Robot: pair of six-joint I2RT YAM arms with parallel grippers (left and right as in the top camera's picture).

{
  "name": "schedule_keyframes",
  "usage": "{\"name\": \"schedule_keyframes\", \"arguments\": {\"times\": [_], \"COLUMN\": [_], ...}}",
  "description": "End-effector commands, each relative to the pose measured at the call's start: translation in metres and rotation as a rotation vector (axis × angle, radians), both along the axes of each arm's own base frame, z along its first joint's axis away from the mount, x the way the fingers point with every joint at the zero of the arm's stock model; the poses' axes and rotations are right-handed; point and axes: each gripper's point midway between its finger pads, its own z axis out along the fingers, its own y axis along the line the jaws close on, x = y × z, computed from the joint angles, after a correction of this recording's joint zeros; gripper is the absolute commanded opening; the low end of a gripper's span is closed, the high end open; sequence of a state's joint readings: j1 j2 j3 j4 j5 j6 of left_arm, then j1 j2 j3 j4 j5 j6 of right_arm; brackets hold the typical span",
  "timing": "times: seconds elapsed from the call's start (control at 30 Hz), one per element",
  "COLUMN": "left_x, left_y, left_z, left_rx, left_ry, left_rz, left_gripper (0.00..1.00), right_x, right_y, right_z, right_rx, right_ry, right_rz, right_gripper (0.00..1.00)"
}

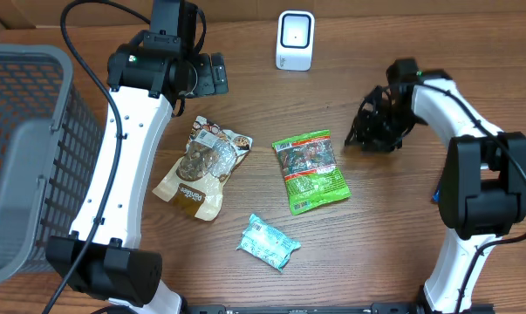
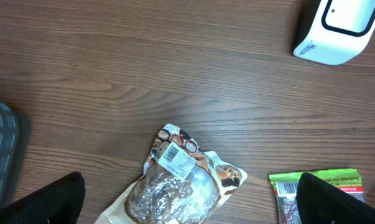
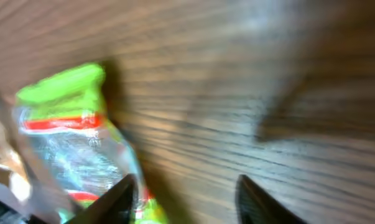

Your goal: Scan the item barcode

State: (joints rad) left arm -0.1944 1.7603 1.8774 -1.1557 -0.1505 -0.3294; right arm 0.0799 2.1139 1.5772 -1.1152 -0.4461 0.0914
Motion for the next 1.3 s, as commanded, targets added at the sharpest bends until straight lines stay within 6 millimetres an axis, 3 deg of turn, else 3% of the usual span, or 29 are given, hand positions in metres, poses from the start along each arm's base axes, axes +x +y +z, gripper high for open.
{"name": "schedule_keyframes", "arguments": {"times": [0.0, 0.13, 0.4, 0.7, 0.77, 0.97, 1.03, 1.13, 1.27], "left_x": [0.0, 0.0, 0.0, 0.0, 0.0, 0.0, 0.0, 0.0, 0.0], "left_y": [0.003, 0.003, 0.003, 0.003, 0.003, 0.003, 0.003, 0.003, 0.003], "left_z": [0.012, 0.012, 0.012, 0.012, 0.012, 0.012, 0.012, 0.012, 0.012], "left_rx": [0.011, 0.011, 0.011, 0.011, 0.011, 0.011, 0.011, 0.011, 0.011], "left_ry": [-0.031, -0.031, -0.031, -0.031, -0.031, -0.03, -0.031, -0.031, -0.031], "left_rz": [-0.012, -0.012, -0.012, -0.012, -0.012, -0.012, -0.012, -0.012, -0.012], "left_gripper": [1.0, 1.0, 1.0, 1.0, 1.0, 1.0, 1.0, 1.0, 1.0], "right_x": [0.009, 0.002, -0.018, -0.033, -0.036, -0.038, -0.035, -0.029, -0.02], "right_y": [0.008, 0.021, 0.062, 0.111, 0.113, 0.102, 0.105, 0.11, 0.14], "right_z": [0.016, 0.0, -0.011, -0.023, -0.03, -0.047, -0.046, -0.043, -0.015], "right_rx": [0.011, 0.026, 0.264, 0.273, 0.208, 0.019, 0.036, 0.068, 0.309], "right_ry": [-0.08, -0.078, -0.068, -0.057, -0.017, 0.039, 0.029, 0.002, -0.129], "right_rz": [0.084, 0.111, 0.132, 0.151, 0.091, -0.051, -0.052, -0.045, 0.149], "right_gripper": [0.79, 0.9, 0.89, 0.88, 0.82, 0.52, 0.39, 0.06, 0.04]}}
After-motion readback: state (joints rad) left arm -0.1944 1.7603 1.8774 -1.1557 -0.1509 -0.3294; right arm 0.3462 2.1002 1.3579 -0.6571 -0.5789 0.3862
